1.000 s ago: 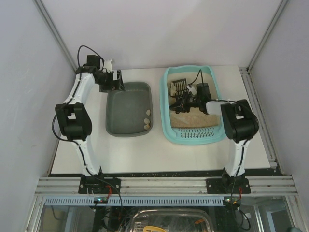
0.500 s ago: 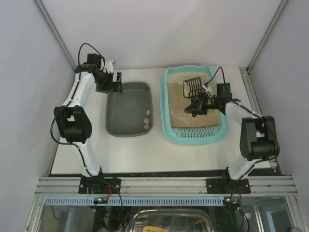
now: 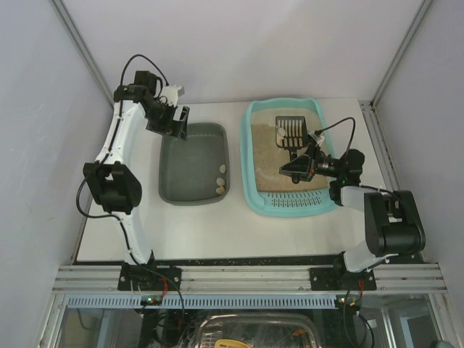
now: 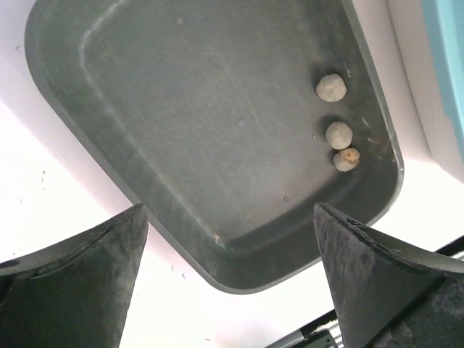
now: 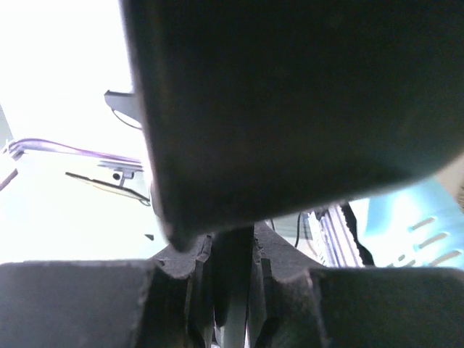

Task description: Clean the litter box

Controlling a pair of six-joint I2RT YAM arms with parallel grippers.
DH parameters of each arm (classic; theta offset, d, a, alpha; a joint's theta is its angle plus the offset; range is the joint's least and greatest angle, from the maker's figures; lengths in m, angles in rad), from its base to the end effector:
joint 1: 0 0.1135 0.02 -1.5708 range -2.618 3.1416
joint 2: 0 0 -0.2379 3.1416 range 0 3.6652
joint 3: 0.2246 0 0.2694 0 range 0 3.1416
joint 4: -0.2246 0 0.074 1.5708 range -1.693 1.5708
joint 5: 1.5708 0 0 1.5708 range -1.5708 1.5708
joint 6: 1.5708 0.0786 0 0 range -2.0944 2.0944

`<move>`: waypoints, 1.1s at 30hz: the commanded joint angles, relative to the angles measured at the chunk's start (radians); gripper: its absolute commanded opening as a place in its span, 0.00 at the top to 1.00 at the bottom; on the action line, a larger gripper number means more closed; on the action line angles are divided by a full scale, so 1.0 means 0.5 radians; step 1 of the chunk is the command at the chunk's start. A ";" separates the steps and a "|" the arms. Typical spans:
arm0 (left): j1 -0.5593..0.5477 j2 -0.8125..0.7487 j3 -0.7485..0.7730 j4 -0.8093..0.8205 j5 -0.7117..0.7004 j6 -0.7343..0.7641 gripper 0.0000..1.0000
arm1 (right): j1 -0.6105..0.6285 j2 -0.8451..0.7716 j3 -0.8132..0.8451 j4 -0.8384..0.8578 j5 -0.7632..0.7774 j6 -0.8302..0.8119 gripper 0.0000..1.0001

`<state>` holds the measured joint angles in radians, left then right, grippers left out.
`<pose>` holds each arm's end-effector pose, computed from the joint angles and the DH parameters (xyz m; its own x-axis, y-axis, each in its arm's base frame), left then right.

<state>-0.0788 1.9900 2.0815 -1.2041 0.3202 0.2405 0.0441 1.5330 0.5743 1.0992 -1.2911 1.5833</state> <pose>0.4353 -0.0592 0.2813 -0.8175 0.2913 -0.4968 0.4203 0.8915 -0.1688 0.3022 0.0890 0.1842 -0.9646 0.2338 -0.1222 -0.1278 -0.0091 0.9918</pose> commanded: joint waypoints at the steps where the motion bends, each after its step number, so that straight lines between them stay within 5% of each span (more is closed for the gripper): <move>1: -0.003 -0.013 0.210 -0.184 0.135 0.133 0.00 | -0.079 -0.101 -0.083 0.793 0.047 0.519 1.00; 10: -0.024 -0.032 0.153 -0.190 0.211 0.087 0.00 | -0.097 -0.139 -0.211 0.794 0.147 0.545 1.00; 15: -0.077 -0.221 -0.216 -0.115 0.116 0.112 0.00 | 0.090 -0.010 -0.201 0.709 0.018 0.529 1.00; 19: -0.112 -0.457 -0.636 0.024 0.050 0.154 0.00 | -0.030 -0.030 -0.251 0.689 0.045 0.499 1.00; 25: -0.138 -0.794 -1.113 0.104 0.019 0.091 0.00 | 0.095 -0.326 -0.354 -0.085 0.103 0.009 1.00; 33: -0.151 -1.080 -1.357 0.081 -0.005 0.119 0.00 | 0.083 -0.840 -0.365 -1.396 0.238 -0.673 1.00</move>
<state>-0.1478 1.5486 1.4620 -1.1824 0.3038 0.2810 0.0925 1.1751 0.3779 0.7876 -1.2251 1.4887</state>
